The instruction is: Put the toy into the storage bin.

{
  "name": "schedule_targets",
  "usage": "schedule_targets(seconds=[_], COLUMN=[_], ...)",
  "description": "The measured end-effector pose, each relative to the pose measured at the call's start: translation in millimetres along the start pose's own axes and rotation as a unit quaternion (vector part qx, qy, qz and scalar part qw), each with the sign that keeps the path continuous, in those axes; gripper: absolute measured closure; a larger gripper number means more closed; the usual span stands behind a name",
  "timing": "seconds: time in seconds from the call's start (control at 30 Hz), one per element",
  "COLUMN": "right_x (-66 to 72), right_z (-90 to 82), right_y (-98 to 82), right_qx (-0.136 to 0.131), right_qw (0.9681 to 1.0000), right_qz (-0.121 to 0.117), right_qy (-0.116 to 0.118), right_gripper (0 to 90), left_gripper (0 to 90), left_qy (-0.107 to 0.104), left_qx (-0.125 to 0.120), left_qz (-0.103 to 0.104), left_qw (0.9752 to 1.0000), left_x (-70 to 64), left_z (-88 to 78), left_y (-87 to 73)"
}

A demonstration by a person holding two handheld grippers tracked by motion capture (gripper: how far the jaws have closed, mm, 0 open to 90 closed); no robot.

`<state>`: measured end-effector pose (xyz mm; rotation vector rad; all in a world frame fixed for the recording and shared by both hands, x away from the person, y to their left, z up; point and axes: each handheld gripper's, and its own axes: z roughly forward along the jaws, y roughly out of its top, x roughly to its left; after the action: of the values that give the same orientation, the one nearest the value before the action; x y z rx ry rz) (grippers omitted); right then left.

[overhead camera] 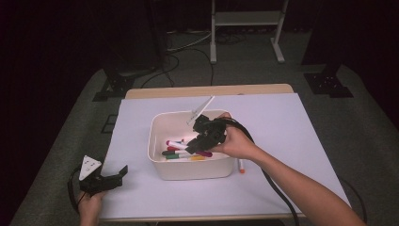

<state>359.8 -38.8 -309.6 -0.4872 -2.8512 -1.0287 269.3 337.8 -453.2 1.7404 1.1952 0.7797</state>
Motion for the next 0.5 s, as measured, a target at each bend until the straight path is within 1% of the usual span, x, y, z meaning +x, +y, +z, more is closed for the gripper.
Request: schedule_targets(seconds=[0.3, 0.5], right_x=[-2.4, -2.2], right_z=[13.9, 25.8], right_y=[5.3, 8.3], right_qx=[0.008, 0.023], right_qw=[0.9999, 0.9997], right_qz=[-0.006, -0.006], right_qy=[0.008, 0.009], right_gripper=[75.7, 75.7], left_gripper=[0.0, 0.0], left_qy=[0.000, -0.001], left_qx=[0.000, -0.001], left_qz=[0.000, 0.000], left_qw=[1.0000, 1.0000], left_x=[0.1, 0.4], left_z=[0.0, -0.3], left_y=[0.0, 0.0])
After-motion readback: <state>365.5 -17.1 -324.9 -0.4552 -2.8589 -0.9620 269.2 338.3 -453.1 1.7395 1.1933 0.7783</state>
